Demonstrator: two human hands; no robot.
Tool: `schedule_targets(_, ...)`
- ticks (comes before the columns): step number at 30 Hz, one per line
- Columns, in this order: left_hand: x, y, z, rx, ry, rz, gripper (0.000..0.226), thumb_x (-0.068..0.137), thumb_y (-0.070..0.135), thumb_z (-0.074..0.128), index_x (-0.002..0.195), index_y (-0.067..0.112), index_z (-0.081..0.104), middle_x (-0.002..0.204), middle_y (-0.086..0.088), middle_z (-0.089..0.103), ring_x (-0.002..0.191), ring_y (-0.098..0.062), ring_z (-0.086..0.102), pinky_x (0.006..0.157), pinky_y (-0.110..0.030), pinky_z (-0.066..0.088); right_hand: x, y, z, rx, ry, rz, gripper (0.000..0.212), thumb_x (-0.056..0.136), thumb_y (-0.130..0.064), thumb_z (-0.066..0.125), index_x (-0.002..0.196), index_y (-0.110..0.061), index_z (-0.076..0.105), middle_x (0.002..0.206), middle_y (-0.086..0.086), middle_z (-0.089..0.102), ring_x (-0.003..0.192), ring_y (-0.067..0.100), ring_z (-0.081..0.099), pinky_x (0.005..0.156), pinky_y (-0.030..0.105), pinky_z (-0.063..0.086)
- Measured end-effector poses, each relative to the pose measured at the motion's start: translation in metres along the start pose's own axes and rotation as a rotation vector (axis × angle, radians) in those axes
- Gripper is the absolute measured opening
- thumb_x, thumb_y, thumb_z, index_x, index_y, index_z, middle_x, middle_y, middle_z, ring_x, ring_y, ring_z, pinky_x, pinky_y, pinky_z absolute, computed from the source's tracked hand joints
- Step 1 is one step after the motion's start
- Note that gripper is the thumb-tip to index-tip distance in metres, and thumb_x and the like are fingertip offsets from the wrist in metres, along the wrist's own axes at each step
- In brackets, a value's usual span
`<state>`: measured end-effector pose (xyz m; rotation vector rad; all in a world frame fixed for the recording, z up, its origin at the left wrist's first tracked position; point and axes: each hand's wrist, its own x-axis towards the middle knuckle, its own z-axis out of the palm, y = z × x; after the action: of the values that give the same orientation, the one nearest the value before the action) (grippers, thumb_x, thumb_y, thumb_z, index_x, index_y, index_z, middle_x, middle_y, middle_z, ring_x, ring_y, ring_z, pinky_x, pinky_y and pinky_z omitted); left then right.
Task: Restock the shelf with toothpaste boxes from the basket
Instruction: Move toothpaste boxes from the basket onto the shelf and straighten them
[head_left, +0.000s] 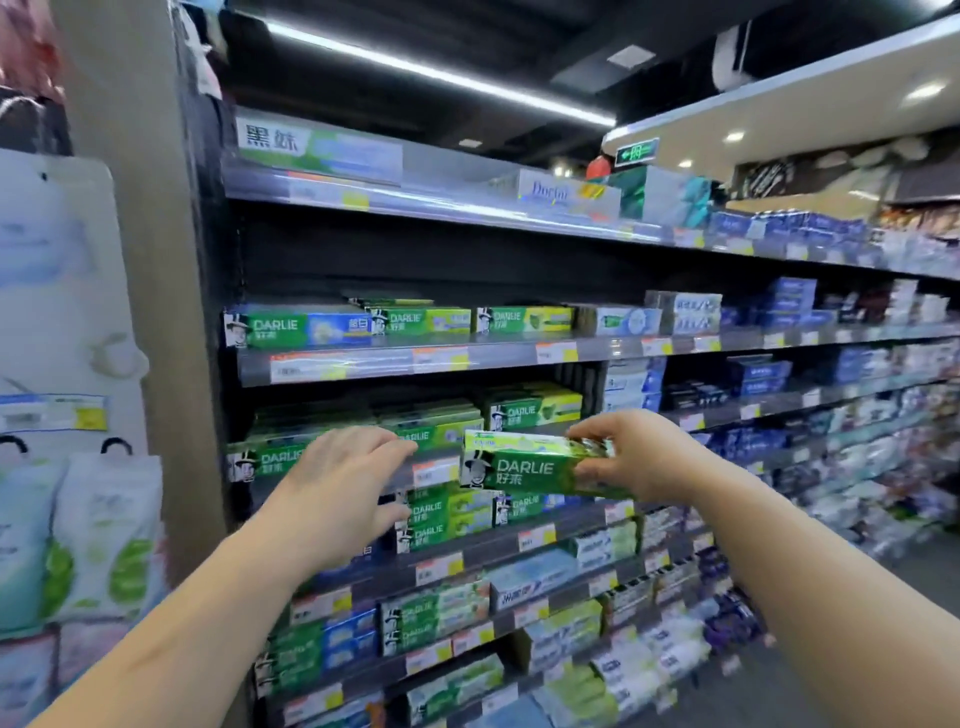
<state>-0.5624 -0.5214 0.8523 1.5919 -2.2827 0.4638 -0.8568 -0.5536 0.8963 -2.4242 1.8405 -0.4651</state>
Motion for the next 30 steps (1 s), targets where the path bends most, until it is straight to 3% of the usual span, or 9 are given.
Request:
schedule_targets(8, 0.111, -0.058, 0.01, -0.002, 0.1, -0.074, 0.063, 0.086, 0.05, 0.057, 0.14, 0.029, 0.033, 0.142, 0.008, 0.04, 0.131, -0.015, 0.034, 0.111, -0.035, 0.027, 0.143, -0.002, -0.016, -0.019, 0.109, -0.083, 0.046, 0.082, -0.042, 0.07, 0.126, -0.034, 0.059, 0.124, -0.002, 0.063, 0.105, 0.019, 0.058, 0.083, 0.028, 0.045)
schedule_targets(13, 0.162, -0.095, 0.016, 0.01, 0.107, -0.156, 0.064, 0.088, 0.047, 0.056, 0.144, 0.027, 0.031, 0.148, 0.005, 0.034, 0.135, -0.018, 0.029, 0.112, -0.034, 0.022, 0.211, -0.004, -0.024, 0.003, 0.157, -0.149, 0.047, 0.082, -0.041, 0.07, 0.127, -0.032, 0.059, 0.125, -0.002, 0.062, 0.109, 0.019, 0.058, 0.084, 0.027, 0.044)
schedule_targets(18, 0.181, -0.113, 0.04, 0.01, 0.089, -0.265, 0.068, 0.087, 0.049, 0.056, 0.145, 0.029, 0.026, 0.147, 0.005, 0.035, 0.135, -0.018, 0.032, 0.113, -0.034, 0.024, 0.272, -0.004, -0.033, 0.037, 0.157, -0.217, 0.047, 0.082, -0.036, 0.072, 0.126, -0.025, 0.06, 0.119, -0.004, 0.064, 0.101, 0.014, 0.058, 0.083, 0.024, 0.042)
schedule_targets(23, 0.18, -0.113, 0.052, 0.017, 0.167, -0.282, 0.067, 0.089, 0.046, 0.056, 0.146, 0.032, 0.024, 0.147, 0.009, 0.034, 0.135, -0.014, 0.029, 0.112, -0.029, 0.019, 0.33, -0.016, -0.032, 0.049, 0.156, -0.318, 0.051, 0.079, -0.038, 0.075, 0.127, -0.024, 0.061, 0.122, -0.001, 0.065, 0.108, 0.017, 0.061, 0.092, 0.026, 0.046)
schedule_targets(30, 0.183, -0.111, 0.061, 0.037, 0.292, -0.334, 0.059, 0.085, 0.033, 0.066, 0.139, 0.032, 0.042, 0.14, 0.01, 0.047, 0.129, -0.014, 0.041, 0.11, -0.026, 0.022, 0.38, -0.031, 0.004, 0.001, 0.087, -0.45, 0.051, 0.082, -0.041, 0.07, 0.129, -0.025, 0.059, 0.129, 0.002, 0.061, 0.116, 0.02, 0.057, 0.097, 0.026, 0.043)
